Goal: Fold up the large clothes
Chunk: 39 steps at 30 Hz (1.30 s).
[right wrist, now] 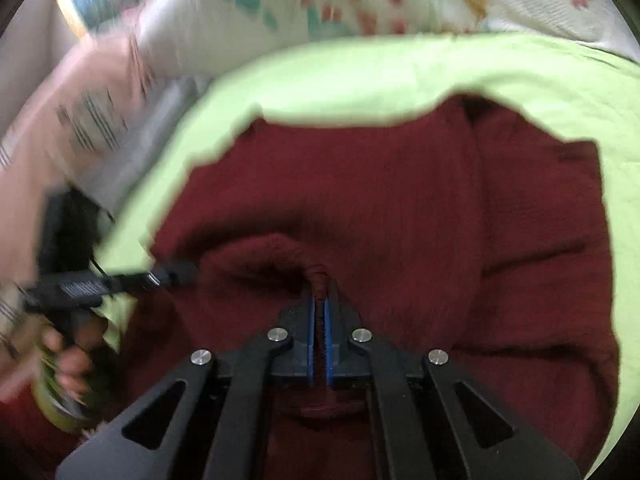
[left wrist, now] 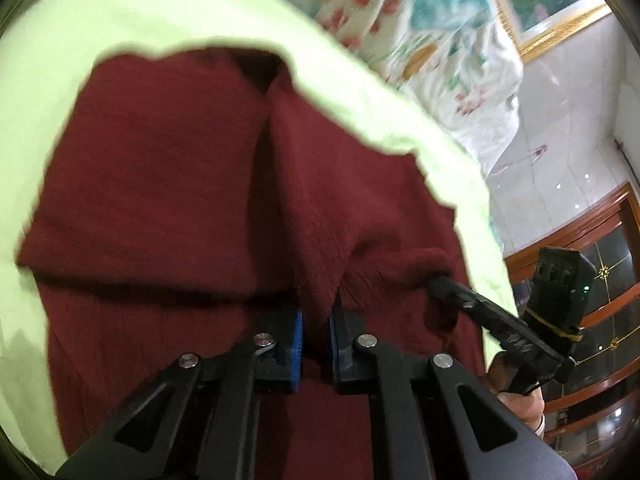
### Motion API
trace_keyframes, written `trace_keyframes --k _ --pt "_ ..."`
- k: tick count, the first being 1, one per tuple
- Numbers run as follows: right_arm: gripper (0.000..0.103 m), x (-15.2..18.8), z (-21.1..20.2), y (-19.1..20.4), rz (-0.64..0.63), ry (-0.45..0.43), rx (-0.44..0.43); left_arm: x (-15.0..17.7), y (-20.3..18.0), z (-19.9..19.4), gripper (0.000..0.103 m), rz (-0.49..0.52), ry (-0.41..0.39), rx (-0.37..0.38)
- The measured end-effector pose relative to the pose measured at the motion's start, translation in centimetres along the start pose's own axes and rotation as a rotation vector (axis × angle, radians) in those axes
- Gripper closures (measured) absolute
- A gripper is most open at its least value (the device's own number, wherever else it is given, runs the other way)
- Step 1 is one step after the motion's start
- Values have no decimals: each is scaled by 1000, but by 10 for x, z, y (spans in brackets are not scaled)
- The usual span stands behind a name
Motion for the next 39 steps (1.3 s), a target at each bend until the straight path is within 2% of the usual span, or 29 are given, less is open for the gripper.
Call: trace_keyframes --k 3,4,6,8,9,12,16,18,19,21,23,24,25,26,27,28,29,32,34,35,36,37,39 --pt "100 -27 -53 17 3 -189 -139 -20 -15 -23 94 41 -99 36" --pt "100 -27 -58 19 -6 -201 -148 -21 -16 -24 93 45 -104 41" --pt "98 -11 -51 19 -29 -134 -140 -15 -9 -17 92 59 -77 19" --pt "96 10 -37 13 -57 -62 -89 2 8 -3 92 50 -9 -42" --pt "94 27 -27 7 -60 2 -67 9 13 1 92 42 14 -53" --pt "80 59 -20 -4 -17 109 -81 30 25 -4 88 29 50 -59" --pt "68 48 -39 -6 27 61 -138 23 17 -28 87 48 3 -62" --pt "67 28 -53 -4 73 -6 -185 10 -4 -36 86 72 -36 -20" --pt "67 17 -55 -5 103 -37 -204 5 -16 -35 80 80 -44 7" --pt "67 -1 -46 -15 169 -57 -162 -5 -33 -27 71 91 -46 39" --pt "67 -6 -22 -28 216 -12 -89 -11 -44 -11 70 126 -39 25" --pt "67 -4 -11 -35 236 12 -51 -12 -43 0 70 146 -25 -11" --pt "67 0 1 -53 253 45 59 -12 -32 11 71 151 -11 -87" --pt "74 3 4 -66 260 54 129 -12 -25 16 72 144 -1 -126" --pt "81 3 4 -76 282 28 134 -12 -9 21 77 114 12 -146" --pt "82 2 1 -82 305 14 123 -11 0 21 91 87 15 -134" --pt "85 3 -2 -86 324 8 127 -11 9 19 97 56 13 -119" --pt "80 2 -12 -95 341 -17 172 -13 20 9 99 -10 -4 -64" --pt "78 7 -16 -97 375 -11 153 -12 19 0 98 -11 -21 -80" --pt "78 8 -19 -95 386 -16 134 -11 17 -7 97 -5 -31 -82" --pt "76 10 -25 -91 388 -28 110 -8 15 -14 86 0 -38 -90" --pt "74 13 -34 -84 378 -39 95 -4 16 -23 70 7 -47 -104" --pt "62 21 -52 -74 353 -61 82 7 16 -43 62 26 -78 -132"
Point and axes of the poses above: each gripper's, at about its wrist camera, not at the fingertips, and z roughly the way its jaws point, y to its left, x to its underside, the point moved 10 cm from there along z, roughly the way its jaws point
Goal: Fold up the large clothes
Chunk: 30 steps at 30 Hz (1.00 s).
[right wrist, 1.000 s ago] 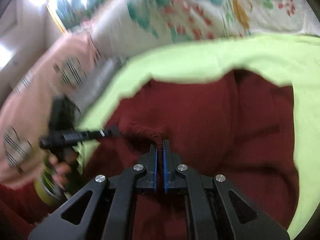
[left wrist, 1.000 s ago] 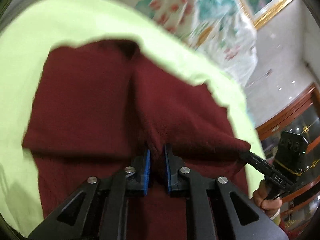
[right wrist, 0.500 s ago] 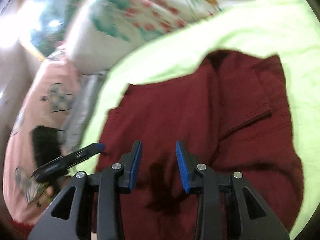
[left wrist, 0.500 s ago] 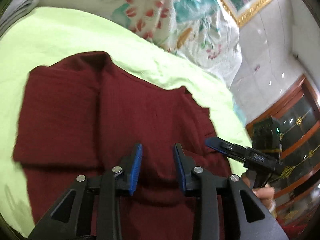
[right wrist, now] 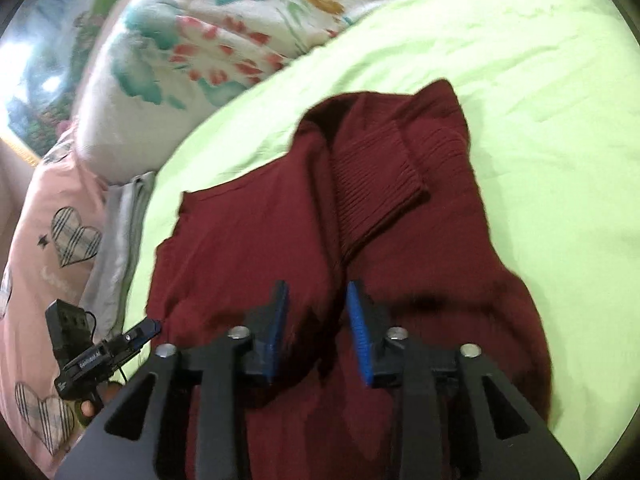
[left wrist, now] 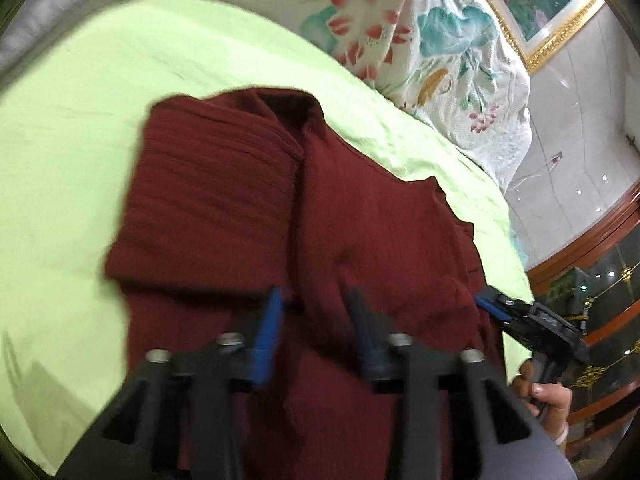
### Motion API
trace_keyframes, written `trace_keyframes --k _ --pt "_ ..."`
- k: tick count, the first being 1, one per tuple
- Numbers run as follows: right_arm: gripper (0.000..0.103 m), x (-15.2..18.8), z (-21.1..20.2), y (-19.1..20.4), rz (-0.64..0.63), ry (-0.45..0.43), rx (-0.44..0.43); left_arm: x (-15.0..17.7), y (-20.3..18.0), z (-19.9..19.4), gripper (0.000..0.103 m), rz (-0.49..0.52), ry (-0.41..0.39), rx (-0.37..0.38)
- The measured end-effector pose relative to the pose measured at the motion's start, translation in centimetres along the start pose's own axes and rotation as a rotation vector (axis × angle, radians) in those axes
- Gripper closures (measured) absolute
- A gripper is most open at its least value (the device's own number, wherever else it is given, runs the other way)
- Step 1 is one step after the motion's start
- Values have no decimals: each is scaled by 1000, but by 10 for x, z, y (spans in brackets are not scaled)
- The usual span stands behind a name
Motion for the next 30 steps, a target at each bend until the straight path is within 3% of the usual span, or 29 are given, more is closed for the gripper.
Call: trace_keyframes --k 10,12,17,21,23,24,26,27,28,30 --pt "56 64 -73 -21 32 -45 -17 84 59 -103 45 -62 -41 -76" --pt "48 77 -90 -32 47 -65 -11 106 70 -112 45 -66 -17 -95" --pt "47 110 -118 -48 41 -52 -13 160 82 -118 45 -77 54 -64" --pt "47 144 -124 -59 22 15 -34 174 70 -115 46 -40 66 -31" --pt "47 159 -125 -54 16 34 -104 178 64 -114 46 -21 82 3" --pt "47 167 -124 -49 22 53 -170 178 62 -113 49 -15 88 18" --pt "47 175 -118 -41 35 86 -251 182 59 -108 67 -9 113 41" --pt "47 178 -116 -38 37 89 -282 183 59 -105 86 -9 129 44" --pt "47 179 -114 -35 46 94 -316 179 57 -100 95 -10 137 44" --pt "47 183 -111 -31 65 110 -371 180 58 -99 95 -7 138 42"
Point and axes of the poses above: each gripper's, at about its wrist camera, not at the fingertips, and z roughly the way its jaws point, y to its left, x to its underside, the point moved 10 cm from there along z, roughly the way its jaws point
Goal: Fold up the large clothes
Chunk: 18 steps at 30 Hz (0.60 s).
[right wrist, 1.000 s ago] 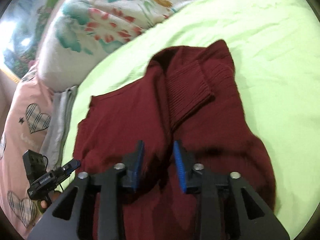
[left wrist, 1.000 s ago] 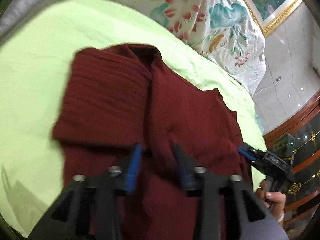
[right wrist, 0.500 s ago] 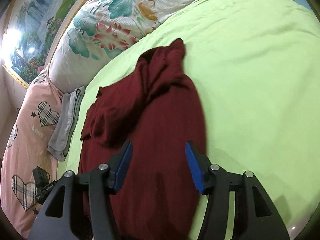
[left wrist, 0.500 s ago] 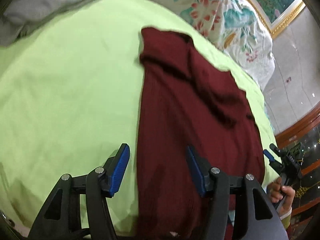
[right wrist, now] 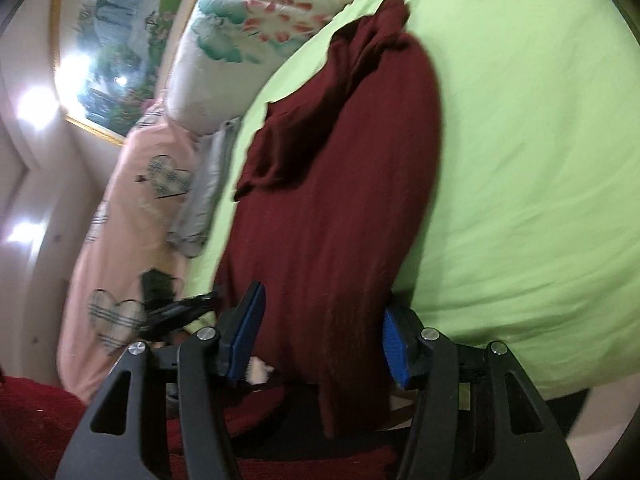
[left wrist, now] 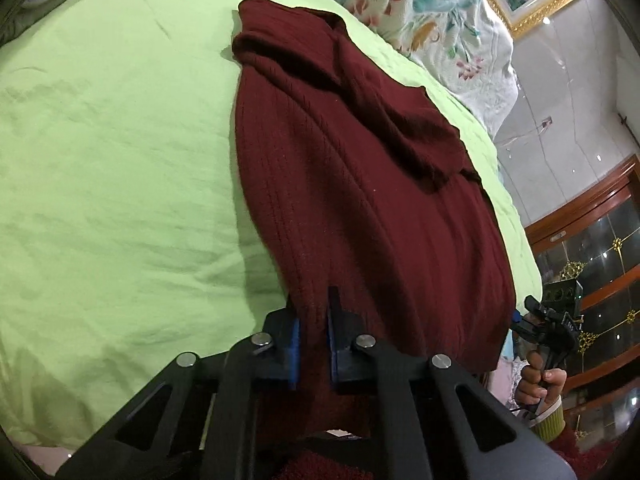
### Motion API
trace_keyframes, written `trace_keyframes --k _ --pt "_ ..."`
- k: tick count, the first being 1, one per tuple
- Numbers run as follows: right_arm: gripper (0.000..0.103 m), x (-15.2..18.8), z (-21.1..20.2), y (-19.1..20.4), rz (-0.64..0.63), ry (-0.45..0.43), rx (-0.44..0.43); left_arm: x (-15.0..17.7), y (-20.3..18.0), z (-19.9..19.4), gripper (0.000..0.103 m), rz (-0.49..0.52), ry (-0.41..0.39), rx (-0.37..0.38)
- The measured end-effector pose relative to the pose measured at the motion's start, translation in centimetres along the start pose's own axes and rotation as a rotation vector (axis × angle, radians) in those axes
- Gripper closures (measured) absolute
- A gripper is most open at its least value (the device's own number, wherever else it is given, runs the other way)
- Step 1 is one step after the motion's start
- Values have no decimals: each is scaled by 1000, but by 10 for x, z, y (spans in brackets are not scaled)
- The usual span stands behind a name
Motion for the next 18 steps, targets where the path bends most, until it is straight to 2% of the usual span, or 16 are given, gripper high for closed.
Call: trace_keyframes --k 5,10,11,13,14,18 --pt "47 24 3 9 -56 70 -45 8 1 -2 92 1 29 10" --pt "47 43 13 8 -90 136 -37 16 -2 -1 92 32 82 37" --pt "51 43 13 7 -90 137 -34 19 -5 0 93 53 97 39" --pt "72 44 15 3 -105 142 16 23 -11 2 96 100 104 21" --pt "90 44 17 -1 -115 145 59 23 -13 0 96 127 94 2" --pt "93 30 3 5 -90 82 31 12 -17 -21 97 98 24 30"
Point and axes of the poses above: each gripper's, at about its wrist camera, not at the fingertips, and z roughly the way its jaws point, y to its left, x to its underside, the point moved 10 cm from there along z, roughly the way its jaws point
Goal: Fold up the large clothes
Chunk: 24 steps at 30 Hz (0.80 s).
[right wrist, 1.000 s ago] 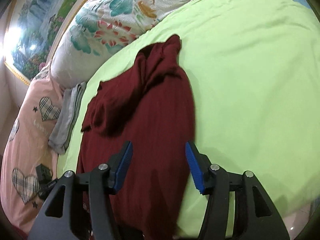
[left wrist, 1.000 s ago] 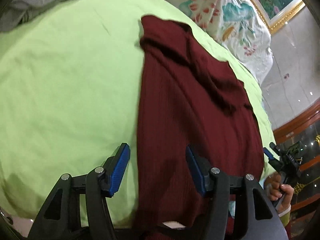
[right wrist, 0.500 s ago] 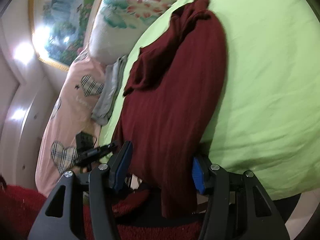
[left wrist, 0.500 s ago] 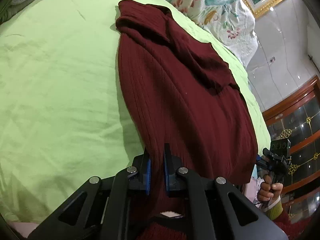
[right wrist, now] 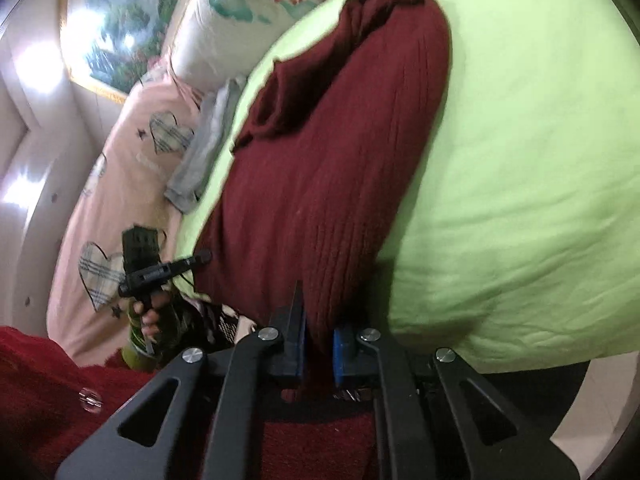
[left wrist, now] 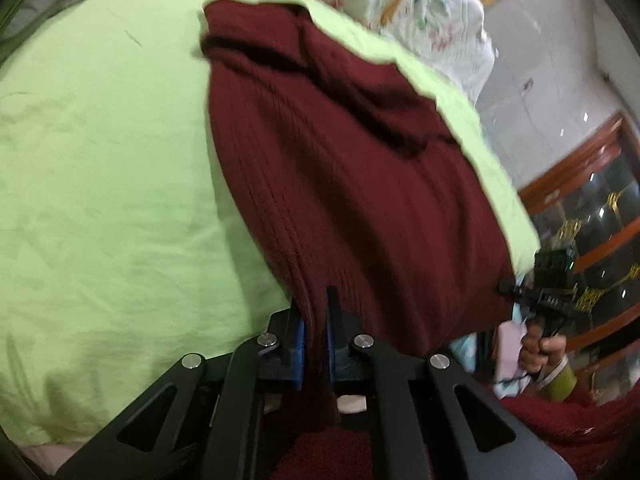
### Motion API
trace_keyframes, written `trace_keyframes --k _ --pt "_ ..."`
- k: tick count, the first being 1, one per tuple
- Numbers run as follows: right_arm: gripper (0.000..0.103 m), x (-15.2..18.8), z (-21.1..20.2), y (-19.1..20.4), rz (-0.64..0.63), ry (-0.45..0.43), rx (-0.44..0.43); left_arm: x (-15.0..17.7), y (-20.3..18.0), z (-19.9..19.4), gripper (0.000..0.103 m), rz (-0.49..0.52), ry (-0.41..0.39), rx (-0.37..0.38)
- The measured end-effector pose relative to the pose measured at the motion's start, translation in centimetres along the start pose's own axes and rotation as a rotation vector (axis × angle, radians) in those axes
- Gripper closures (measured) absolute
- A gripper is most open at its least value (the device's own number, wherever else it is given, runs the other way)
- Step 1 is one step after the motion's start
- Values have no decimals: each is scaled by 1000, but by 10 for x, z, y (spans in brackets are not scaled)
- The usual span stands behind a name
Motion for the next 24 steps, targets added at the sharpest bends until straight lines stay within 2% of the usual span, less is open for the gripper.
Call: trace_keyframes --k 4,8,12,17,20,24 --pt "94 -31 -26 21 15 -117 -84 -29 -6 -39 97 -48 -142 52" --pt "94 -79 -48 45 4 -225 -152 -71 -19 -70 97 -54 -280 83" --pt "94 -130 -54 58 -8 -296 -169 -131 -27 -85 98 -75 -393 110" --pt "94 -207 -34 49 -21 -324 -99 -205 -22 -67 99 -101 -445 77" --pt "94 -248 -9 31 13 -306 -52 -249 -9 -34 99 -129 -438 25" --pt "94 -290 21 -7 63 -270 32 -288 17 9 99 -172 -405 -51"
Point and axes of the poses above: each gripper's, at about its wrist camera, not at the fingertips, and z roughly the way its jaws point, y to its left, x to its underside, the point moved 10 cm from there along z, roughly the way its jaws point
